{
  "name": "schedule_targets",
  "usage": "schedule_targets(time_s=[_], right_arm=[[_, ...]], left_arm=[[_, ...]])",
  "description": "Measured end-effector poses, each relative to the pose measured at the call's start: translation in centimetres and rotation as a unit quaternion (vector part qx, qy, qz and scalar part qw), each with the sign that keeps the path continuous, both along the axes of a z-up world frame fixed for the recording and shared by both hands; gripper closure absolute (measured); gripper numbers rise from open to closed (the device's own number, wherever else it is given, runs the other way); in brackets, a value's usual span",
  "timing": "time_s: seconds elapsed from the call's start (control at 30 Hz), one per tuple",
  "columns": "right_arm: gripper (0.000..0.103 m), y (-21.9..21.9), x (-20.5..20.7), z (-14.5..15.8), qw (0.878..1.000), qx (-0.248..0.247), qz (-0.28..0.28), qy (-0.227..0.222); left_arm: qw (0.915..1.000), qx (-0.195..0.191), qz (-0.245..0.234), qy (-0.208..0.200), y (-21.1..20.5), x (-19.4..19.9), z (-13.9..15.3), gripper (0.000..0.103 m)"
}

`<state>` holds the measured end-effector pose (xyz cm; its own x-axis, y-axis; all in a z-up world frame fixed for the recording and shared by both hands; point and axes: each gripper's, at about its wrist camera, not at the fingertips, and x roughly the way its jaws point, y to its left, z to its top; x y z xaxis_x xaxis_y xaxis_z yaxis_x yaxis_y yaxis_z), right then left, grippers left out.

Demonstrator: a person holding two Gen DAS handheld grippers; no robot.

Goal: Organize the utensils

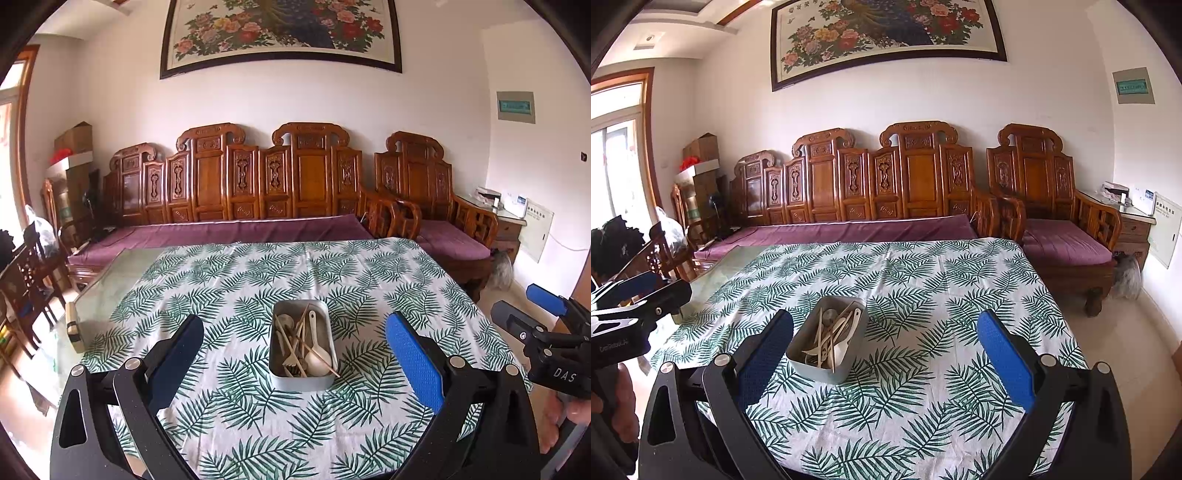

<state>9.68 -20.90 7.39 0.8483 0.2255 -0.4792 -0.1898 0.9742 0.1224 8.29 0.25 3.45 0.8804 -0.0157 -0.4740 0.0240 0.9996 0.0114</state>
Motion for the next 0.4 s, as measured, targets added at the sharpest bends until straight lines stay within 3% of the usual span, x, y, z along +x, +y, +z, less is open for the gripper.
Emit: schedule_targets(time_s=[0.4], right_arm=[[0.003, 0.08, -0.06, -0.03, 1.0, 0.001, -0.001, 0.0]], left_arm=[[1.0, -0.002, 0.001, 0.001, -0.05, 0.0, -0.08, 0.008]])
